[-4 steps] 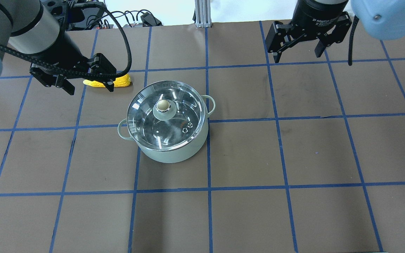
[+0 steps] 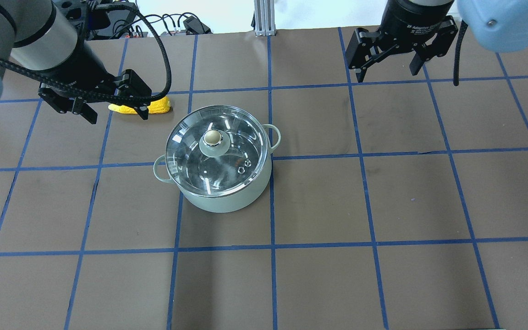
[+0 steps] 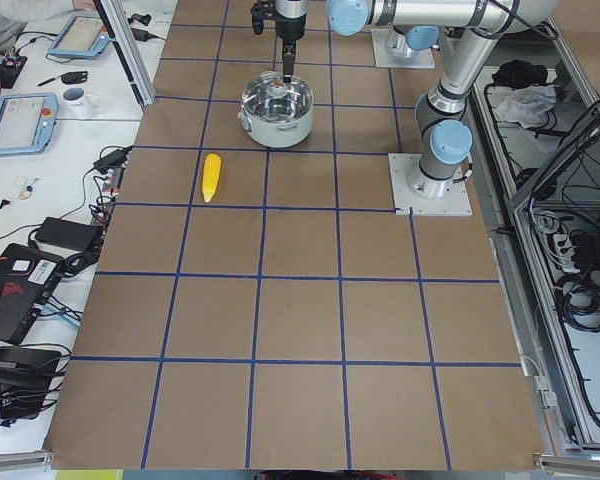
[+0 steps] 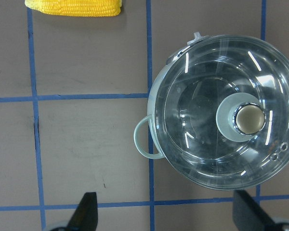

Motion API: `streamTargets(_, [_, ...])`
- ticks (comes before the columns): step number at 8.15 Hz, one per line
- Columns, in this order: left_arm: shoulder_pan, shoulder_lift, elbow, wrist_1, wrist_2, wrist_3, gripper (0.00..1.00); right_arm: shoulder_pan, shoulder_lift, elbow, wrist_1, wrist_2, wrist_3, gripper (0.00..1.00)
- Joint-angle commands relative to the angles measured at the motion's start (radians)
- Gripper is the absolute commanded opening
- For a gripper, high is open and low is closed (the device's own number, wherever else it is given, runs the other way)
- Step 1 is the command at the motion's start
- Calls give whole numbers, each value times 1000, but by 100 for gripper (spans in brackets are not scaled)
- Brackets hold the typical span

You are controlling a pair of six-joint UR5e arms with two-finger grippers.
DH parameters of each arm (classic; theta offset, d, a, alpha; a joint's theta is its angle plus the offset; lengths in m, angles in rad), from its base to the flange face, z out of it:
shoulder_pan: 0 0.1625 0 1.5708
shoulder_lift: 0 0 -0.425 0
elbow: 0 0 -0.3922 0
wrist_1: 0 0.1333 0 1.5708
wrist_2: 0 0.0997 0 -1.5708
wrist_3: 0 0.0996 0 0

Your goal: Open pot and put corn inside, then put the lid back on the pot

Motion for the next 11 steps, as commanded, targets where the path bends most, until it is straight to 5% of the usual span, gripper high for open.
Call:
streamTargets(1, [37, -1, 0, 24, 12, 263, 100, 25, 14, 1, -52, 76, 99, 100])
streamTargets(5, [217, -19, 1, 41, 12, 723, 100, 241, 138, -27, -241, 98, 427, 100])
streamTargets(8, [287, -108, 0, 207, 94, 1257, 100, 389, 261, -48, -410, 135, 681, 100])
streamTargets(11, [287, -223, -9, 410, 83, 1339, 100, 477, 329, -51, -439, 132, 857, 100])
